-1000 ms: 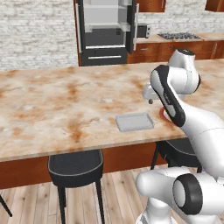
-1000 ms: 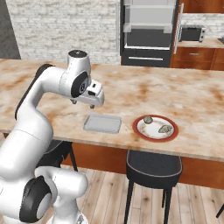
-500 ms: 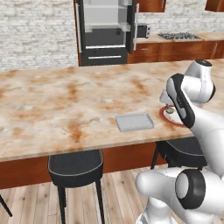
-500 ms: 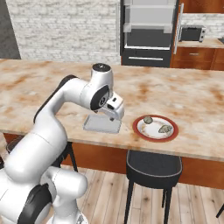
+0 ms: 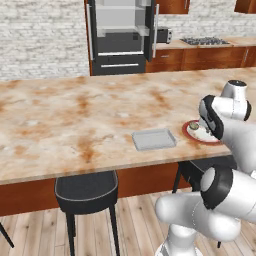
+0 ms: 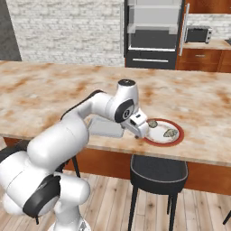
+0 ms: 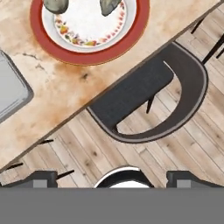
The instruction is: Place two dumplings into each of the tupperware containers and then place the containers in the fridge.
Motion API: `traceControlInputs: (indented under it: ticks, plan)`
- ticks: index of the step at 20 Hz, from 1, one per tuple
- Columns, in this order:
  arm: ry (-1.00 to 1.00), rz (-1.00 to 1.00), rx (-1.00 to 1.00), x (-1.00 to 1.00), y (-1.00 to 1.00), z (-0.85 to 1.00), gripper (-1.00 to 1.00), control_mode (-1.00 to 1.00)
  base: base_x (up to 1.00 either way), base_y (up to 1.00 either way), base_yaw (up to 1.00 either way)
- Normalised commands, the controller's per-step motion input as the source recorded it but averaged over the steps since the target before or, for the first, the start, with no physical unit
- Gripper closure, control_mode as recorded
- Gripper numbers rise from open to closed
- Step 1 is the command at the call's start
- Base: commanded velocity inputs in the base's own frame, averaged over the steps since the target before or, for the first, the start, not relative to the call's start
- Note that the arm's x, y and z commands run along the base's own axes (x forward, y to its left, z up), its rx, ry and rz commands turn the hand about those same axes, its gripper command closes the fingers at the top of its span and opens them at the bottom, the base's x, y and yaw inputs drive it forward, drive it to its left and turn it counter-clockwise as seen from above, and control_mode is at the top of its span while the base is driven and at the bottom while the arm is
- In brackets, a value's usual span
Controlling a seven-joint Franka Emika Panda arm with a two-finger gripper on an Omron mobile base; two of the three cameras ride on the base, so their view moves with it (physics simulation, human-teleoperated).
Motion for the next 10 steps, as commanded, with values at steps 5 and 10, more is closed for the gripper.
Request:
traceControlInputs:
  ticks: [5, 10]
  plan:
    - [0.17, -0.21, 0.08, 0.88, -1.00, -0.32, -1.00, -1.00, 0.00, 0.00, 0.00]
    - [0.16, -0.17, 0.14, 1.00, -0.93, -0.40, -1.00, -1.00, 0.00, 0.00, 0.00]
